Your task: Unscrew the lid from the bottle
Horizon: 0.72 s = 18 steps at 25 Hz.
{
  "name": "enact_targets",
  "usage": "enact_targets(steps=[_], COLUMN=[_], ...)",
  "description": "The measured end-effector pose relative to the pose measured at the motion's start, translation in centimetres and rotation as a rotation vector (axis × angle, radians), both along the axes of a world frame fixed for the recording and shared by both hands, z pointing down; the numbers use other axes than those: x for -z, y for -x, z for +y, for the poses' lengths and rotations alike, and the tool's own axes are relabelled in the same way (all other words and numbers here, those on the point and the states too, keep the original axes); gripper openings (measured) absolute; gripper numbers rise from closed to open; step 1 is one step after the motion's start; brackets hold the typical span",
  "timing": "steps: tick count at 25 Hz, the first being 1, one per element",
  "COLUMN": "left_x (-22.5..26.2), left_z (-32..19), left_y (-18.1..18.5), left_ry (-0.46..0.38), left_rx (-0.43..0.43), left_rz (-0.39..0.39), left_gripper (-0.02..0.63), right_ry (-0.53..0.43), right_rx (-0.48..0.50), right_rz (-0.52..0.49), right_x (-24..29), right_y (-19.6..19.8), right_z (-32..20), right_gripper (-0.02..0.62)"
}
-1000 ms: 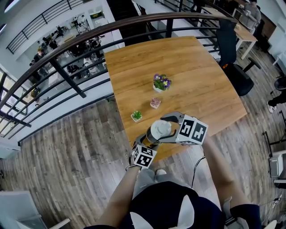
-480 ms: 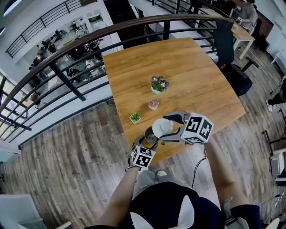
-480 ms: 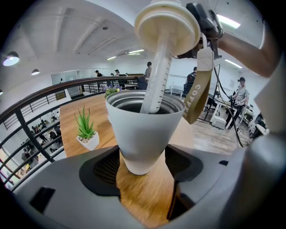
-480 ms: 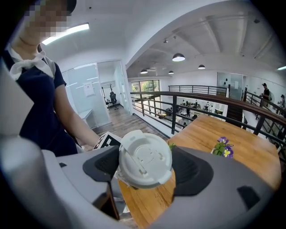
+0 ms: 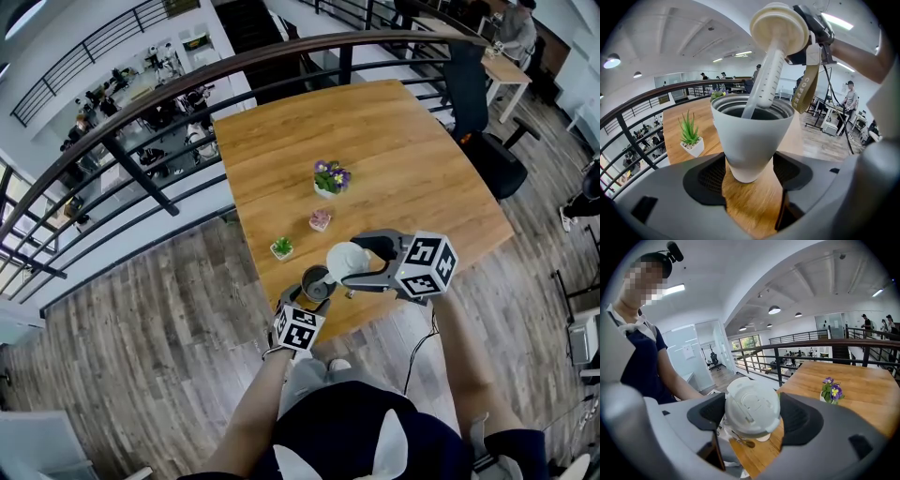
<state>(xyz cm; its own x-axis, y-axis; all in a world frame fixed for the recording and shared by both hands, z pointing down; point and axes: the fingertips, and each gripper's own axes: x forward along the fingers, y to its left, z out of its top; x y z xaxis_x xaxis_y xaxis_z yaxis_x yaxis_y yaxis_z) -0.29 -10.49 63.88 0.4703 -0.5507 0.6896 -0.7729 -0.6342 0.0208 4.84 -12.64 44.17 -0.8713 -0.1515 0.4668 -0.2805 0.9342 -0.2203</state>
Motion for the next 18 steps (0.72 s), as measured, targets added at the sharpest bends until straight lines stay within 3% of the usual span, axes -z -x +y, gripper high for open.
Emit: enact_targets(steps=[10, 18], left_x=[-0.3, 0.0], left_z=[0.0, -0.1], left_y=[0.2, 0.2], left_ry=[0.013, 0.012], left_rx=[0.006, 0.011], left_rz=[0.002, 0.000], left_gripper=[0.322, 0.322], right_ry=[0.129, 0.176], right_rx=[-0.133, -0.173], right_rz=[-0.211, -0.241], right_x=[0.5, -0.4], right_y=[-2.0, -2.1], right_z=[-0.9, -0.9], right_gripper=[0.357, 0.356])
